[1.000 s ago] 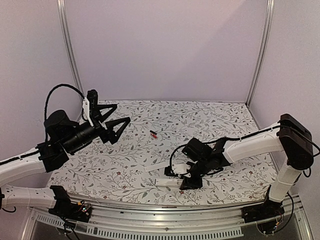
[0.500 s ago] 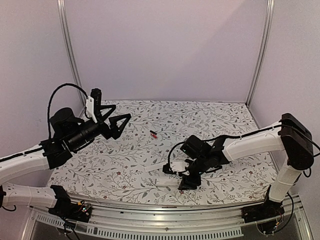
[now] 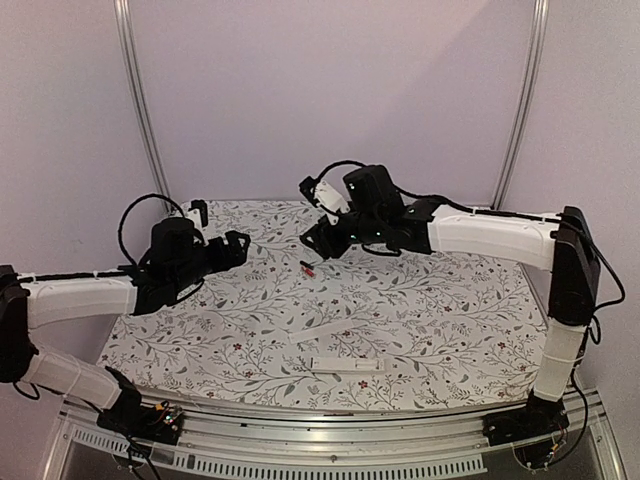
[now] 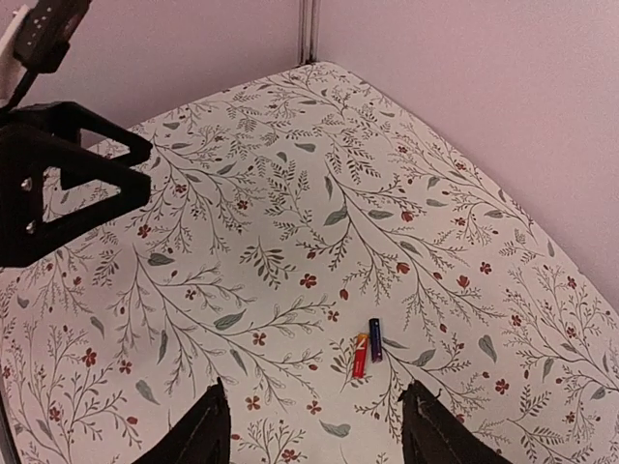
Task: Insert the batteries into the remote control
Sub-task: Pick up the battery from the center of the board.
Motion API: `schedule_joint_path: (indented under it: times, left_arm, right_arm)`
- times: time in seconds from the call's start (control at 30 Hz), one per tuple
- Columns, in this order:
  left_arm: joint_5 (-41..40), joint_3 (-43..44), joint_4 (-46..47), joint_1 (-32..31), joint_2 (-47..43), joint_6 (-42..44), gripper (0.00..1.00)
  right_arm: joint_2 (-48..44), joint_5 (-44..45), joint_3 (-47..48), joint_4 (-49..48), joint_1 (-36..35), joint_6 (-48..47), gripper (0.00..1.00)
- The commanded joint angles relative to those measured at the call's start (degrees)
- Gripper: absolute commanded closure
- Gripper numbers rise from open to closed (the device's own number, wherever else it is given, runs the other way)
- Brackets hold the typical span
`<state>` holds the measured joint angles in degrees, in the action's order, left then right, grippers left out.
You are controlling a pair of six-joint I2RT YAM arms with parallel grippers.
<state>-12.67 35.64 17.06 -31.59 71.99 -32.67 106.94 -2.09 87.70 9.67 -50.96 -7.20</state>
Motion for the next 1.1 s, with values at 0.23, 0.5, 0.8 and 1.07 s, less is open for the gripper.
schedule_joint_path:
  times: [0.23,0.5,0.8,1.07]
  left_arm:
    - [-3.2,-3.3,1.0,0.5,7.6,-7.4,0.05]
    - [-2.4,-2.9,2.8,0.5,9.0,-6.7,0.05]
    - [2.7,11.7,5.5,0.7,27.9,2.9,0.19]
    - [23.8,25.6,0.9,4.2,38.6,16.1,0.21]
  right_arm:
    - [29.7,2.7,25.9,8.6,4.1,4.7,0.53]
    - [34.1,3.2,30.4,12.5,4.1,5.0,0.56]
    - [36.8,-1.1,34.3,15.9,4.5,3.6,0.56]
    - [32.2,-2.8,29.3,16.3,4.8,2.8,0.56]
